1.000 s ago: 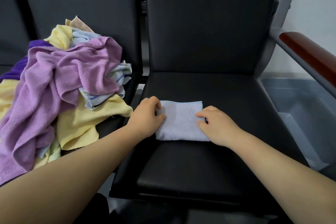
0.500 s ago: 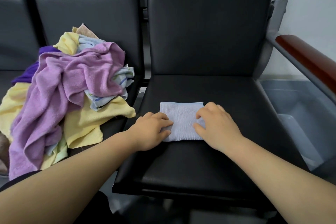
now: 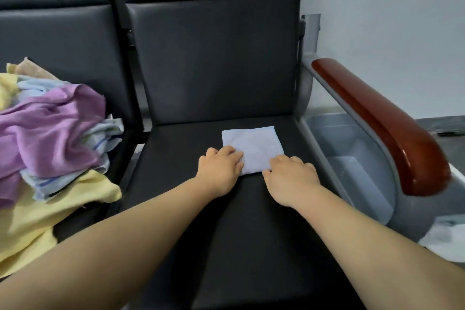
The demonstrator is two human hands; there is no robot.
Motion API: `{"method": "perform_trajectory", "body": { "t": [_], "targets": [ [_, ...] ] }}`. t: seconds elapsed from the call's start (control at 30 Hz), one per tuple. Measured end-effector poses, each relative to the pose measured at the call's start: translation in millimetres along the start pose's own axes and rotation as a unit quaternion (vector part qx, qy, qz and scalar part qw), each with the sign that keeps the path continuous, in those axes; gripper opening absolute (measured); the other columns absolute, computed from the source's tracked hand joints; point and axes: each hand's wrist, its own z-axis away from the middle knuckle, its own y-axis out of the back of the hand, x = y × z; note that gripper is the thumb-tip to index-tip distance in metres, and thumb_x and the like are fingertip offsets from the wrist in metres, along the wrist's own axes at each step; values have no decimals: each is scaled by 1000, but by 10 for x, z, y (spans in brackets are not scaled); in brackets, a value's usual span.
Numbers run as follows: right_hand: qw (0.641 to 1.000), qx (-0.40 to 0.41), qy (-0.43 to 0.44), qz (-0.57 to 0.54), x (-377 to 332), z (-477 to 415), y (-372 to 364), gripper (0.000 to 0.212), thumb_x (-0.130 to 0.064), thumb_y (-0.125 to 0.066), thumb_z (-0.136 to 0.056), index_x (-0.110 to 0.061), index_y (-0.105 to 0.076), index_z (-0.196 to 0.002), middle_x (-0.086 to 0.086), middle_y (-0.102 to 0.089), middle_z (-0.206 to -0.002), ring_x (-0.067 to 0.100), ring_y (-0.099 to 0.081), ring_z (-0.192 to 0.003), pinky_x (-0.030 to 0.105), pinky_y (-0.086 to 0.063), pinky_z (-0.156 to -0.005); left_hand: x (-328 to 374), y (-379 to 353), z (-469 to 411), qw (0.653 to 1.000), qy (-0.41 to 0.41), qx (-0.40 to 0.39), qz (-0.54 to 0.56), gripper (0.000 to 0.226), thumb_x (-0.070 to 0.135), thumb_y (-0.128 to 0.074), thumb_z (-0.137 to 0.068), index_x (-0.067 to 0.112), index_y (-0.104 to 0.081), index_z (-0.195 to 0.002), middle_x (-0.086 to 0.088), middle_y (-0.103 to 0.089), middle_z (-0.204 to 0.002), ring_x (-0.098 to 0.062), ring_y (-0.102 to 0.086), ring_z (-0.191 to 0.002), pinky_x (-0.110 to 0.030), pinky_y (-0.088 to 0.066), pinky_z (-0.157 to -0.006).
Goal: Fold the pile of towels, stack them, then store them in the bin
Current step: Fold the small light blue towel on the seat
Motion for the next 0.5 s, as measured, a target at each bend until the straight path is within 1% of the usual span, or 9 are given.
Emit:
{"method": "perform_trajectory", "body": {
  "t": [0.07, 0.13, 0.2, 0.3, 0.37, 0.4, 0.43, 0.5],
  "targets": [
    [999, 1, -30, -30, 177, -202, -39, 44, -43, -26, -109, -19, -48, -140, -2, -47, -144, 28, -42, -134, 49, -35, -111, 172, -30, -293, 1000, 4, -1, 8, 34, 44, -28, -107, 35, -53, -128, 14, -41, -147, -26, -37, -117, -38, -28, -87],
    [997, 10, -45, -58, 318, -377, -84, 48, -45, -27, -109, -18, -42, -146, -2, -41, -152, 29, -37, -140, 50, -32, -116, 301, -50, -543, 1000, 4, 1, 15, 36, 44, -28, -107, 35, -52, -133, 14, -40, -149, -27, -37, -119, -38, -30, -89],
    [995, 20, -47, -80, 425, -520, -110, 47, -45, -29, -109, -17, -41, -145, 0, -40, -150, 28, -38, -138, 48, -35, -114, 376, -58, -731, 1000, 5, 2, 15, 38, 44, -29, -107, 35, -51, -137, 13, -39, -151, -27, -37, -121, -38, -31, -91],
    [992, 26, -46, -111, 504, -661, -127, 45, -44, -32, -109, -16, -43, -142, -1, -42, -147, 27, -40, -135, 45, -40, -110, 383, -92, -869, 1000, 15, 9, 22, 39, 43, -28, -107, 35, -52, -136, 14, -40, -150, -26, -37, -121, -38, -30, -91],
    [990, 38, -45, -127, 505, -694, -128, 45, -43, -33, -109, -16, -44, -142, -1, -42, -149, 27, -40, -136, 44, -40, -110, 359, -81, -865, 999, 17, 10, 32, 39, 44, -29, -107, 36, -50, -138, 15, -39, -152, -26, -37, -123, -39, -31, -93],
    [989, 44, -47, -133, 492, -690, -131, 46, -44, -33, -109, -16, -43, -145, 0, -40, -152, 27, -37, -139, 44, -39, -112, 349, -59, -837, 999, 15, 7, 41, 40, 45, -30, -107, 38, -47, -142, 14, -37, -154, -27, -36, -127, -40, -32, -97],
    [988, 47, -49, -136, 460, -671, -124, 51, -45, -33, -109, -16, -38, -151, 1, -34, -160, 29, -31, -147, 45, -34, -117, 323, -32, -798, 999, 11, 2, 50, 43, 46, -31, -106, 39, -42, -148, 13, -33, -158, -28, -35, -133, -42, -32, -102],
    [989, 51, -54, -126, 353, -597, -97, 62, -48, -34, -108, -20, -22, -162, -1, -14, -172, 31, -9, -158, 49, -18, -127, 236, 49, -655, 997, 16, -2, 76, 52, 49, -36, -106, 38, -31, -156, 10, -25, -164, -30, -30, -142, -46, -28, -112]
  ]
}}
